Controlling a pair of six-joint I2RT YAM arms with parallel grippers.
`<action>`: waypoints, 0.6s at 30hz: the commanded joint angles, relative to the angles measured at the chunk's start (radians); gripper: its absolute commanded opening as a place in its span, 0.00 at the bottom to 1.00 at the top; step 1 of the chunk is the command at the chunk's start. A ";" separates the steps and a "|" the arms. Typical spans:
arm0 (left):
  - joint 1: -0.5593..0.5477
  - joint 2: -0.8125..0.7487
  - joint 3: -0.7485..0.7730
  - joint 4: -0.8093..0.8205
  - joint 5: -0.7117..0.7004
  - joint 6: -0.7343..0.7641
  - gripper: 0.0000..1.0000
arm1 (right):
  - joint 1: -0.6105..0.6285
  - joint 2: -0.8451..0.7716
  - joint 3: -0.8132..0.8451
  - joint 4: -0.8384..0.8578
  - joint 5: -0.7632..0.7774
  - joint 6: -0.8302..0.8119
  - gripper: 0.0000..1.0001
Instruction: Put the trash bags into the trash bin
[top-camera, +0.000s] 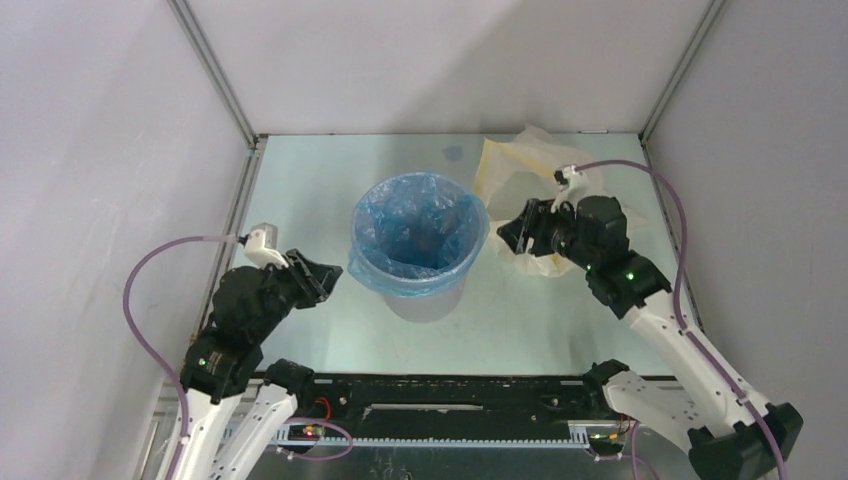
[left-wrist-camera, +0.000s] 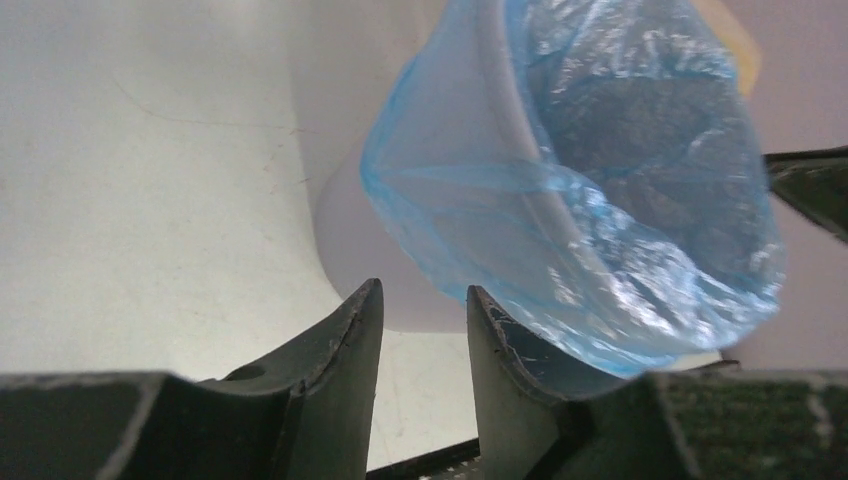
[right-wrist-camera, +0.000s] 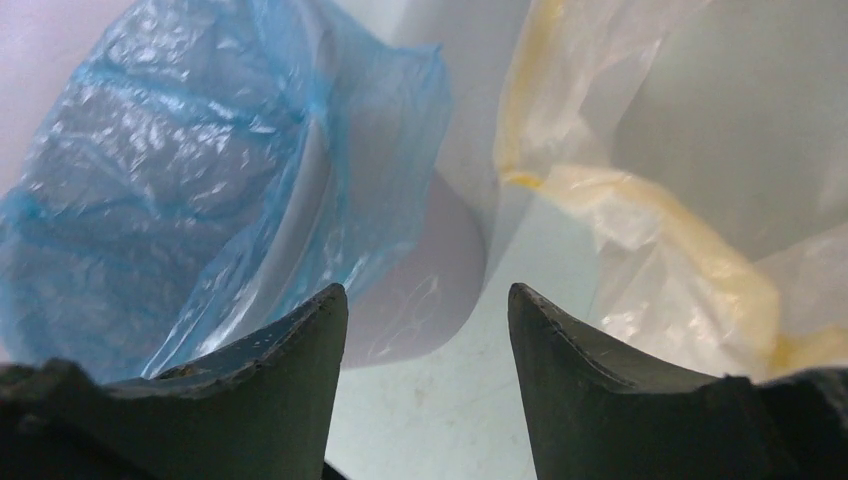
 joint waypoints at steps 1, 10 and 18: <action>0.009 -0.034 0.065 -0.027 0.125 -0.050 0.45 | 0.050 -0.100 -0.067 0.023 -0.045 0.090 0.65; 0.009 -0.031 -0.031 0.101 0.314 -0.137 0.59 | 0.222 -0.116 -0.199 0.151 -0.065 0.200 0.76; 0.008 -0.002 -0.075 0.157 0.341 -0.151 0.65 | 0.271 -0.079 -0.248 0.288 -0.091 0.264 0.77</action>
